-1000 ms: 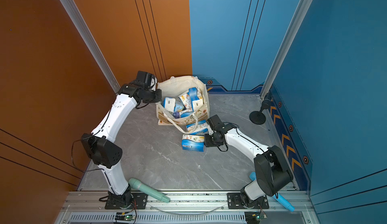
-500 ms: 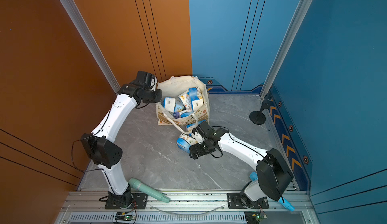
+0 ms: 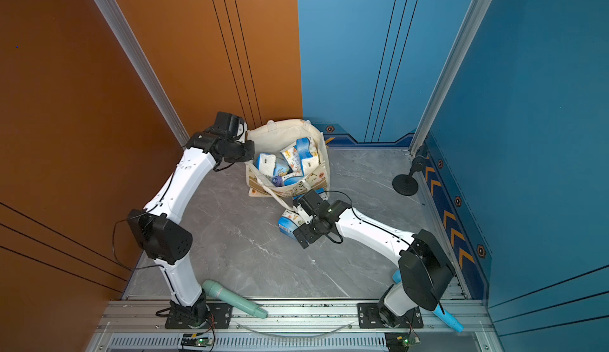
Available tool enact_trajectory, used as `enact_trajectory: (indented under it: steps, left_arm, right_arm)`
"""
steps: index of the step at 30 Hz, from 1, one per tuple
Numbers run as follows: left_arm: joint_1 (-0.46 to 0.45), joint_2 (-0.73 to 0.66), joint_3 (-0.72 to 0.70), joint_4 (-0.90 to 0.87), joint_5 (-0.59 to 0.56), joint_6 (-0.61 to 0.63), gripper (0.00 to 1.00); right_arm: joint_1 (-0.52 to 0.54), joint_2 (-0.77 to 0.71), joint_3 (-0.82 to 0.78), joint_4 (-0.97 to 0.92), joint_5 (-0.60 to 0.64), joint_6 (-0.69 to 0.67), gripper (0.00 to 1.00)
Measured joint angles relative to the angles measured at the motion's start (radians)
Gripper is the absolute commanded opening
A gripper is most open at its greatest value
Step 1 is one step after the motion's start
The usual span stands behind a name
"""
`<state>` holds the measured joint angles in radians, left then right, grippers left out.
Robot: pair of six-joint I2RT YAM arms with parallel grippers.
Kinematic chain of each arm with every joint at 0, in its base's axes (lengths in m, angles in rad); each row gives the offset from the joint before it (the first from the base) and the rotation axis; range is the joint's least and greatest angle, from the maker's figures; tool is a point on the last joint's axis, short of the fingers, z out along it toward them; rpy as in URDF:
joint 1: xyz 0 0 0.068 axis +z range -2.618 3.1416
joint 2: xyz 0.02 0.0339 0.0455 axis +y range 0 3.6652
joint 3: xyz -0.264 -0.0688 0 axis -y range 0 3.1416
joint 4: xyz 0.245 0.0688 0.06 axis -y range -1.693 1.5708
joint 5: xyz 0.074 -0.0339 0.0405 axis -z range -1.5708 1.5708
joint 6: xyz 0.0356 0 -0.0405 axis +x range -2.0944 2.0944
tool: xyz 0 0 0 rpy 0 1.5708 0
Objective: Put tissues into the canvas bag
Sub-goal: Pick up the pack of facial tissues from the center of the board.
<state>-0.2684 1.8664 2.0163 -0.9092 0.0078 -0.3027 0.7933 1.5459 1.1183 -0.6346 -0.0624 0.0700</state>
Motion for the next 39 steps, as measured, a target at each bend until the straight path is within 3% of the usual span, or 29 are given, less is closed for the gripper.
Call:
enact_trajectory:
  steps: [16, 26, 30, 33, 39]
  left_arm:
    - [0.0, 0.0, 0.0, 0.0, 0.0, 0.0, 0.0]
    - [0.0, 0.0, 0.0, 0.0, 0.0, 0.0, 0.0]
    - [0.0, 0.0, 0.0, 0.0, 0.0, 0.0, 0.0]
    - [0.0, 0.0, 0.0, 0.0, 0.0, 0.0, 0.0]
    - [0.0, 0.0, 0.0, 0.0, 0.0, 0.0, 0.0]
  right_arm:
    - [0.02, 0.205, 0.103, 0.031, 0.045, -0.056, 0.99]
    - [0.052, 0.249, 0.109, 0.032, 0.041, -0.069, 0.65]
    - [0.057, 0.238, 0.106, 0.021, 0.042, -0.066, 0.62]
    - [0.062, 0.2, 0.098, -0.012, 0.039, -0.062, 0.52]
    - [0.073, -0.003, 0.092, -0.095, 0.0, -0.055, 0.48]
